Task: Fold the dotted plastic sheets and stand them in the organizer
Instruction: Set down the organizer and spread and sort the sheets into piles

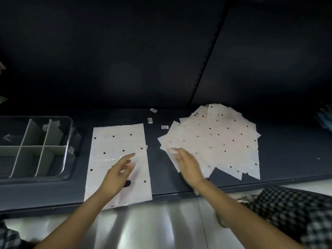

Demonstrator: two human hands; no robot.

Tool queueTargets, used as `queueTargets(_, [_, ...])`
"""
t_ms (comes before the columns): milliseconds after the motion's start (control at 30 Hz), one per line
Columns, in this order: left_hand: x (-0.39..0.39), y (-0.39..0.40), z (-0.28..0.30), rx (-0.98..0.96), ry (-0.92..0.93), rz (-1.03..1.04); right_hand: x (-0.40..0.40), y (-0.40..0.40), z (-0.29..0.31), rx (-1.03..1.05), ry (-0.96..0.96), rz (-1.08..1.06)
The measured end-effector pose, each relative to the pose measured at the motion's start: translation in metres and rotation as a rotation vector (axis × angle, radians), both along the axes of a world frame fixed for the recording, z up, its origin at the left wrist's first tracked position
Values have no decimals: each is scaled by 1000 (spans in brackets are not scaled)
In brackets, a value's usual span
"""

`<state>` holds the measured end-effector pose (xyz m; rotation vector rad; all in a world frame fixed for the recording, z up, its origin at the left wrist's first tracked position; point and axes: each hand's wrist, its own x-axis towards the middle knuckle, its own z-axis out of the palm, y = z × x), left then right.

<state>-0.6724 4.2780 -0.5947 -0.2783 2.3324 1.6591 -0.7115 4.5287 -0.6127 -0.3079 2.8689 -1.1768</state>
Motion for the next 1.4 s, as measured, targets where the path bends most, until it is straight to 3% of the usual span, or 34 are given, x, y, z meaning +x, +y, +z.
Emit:
queueTargets(167, [-8,7,7,314,-251,17,35,-62,-4,20,-23,433])
queueTargets(300, [-6,4,-9,242,-226,123,41,-70,-9,84,30,610])
queueTargets(367, [-6,-2,-17,102,-142,219,27,-57,-10,62,7,481])
queueTargets(467, [-8,-23,-24,-142,-54,253,-7,-8,-12,-4,-9,-15])
queueTargets(600, [-8,-54,-36,-326,-2,319,-33,88,-25,312,-85,-427])
queueTargets(667, [-7,-66,-43,-379,-3,335,-31,123,-36,387,-189,-499])
queueTargets(733, [-5,-73,-48,-453,25,331,-26,140,-46,309,-227,-544])
queueTargets(867, [1,-76,-51,-686,70,254,-26,142,-48,146,-119,-720])
queueTargets(1033, [11,-70,-57,-933,219,-151,-27,136,-40,69,-81,-770])
queueTargets(1167, [12,-56,-57,-860,62,-317,-23,112,-36,-42,5,-618])
queueTargets(1233, [12,-48,-52,-800,82,-309,-20,87,-33,-94,26,-513])
queueTargets(1333, [9,-28,-36,-567,174,-223,-12,39,-27,-156,14,-321])
queueTargets(1400, [7,-9,-21,-311,111,-117,-5,6,-24,-181,-5,-184])
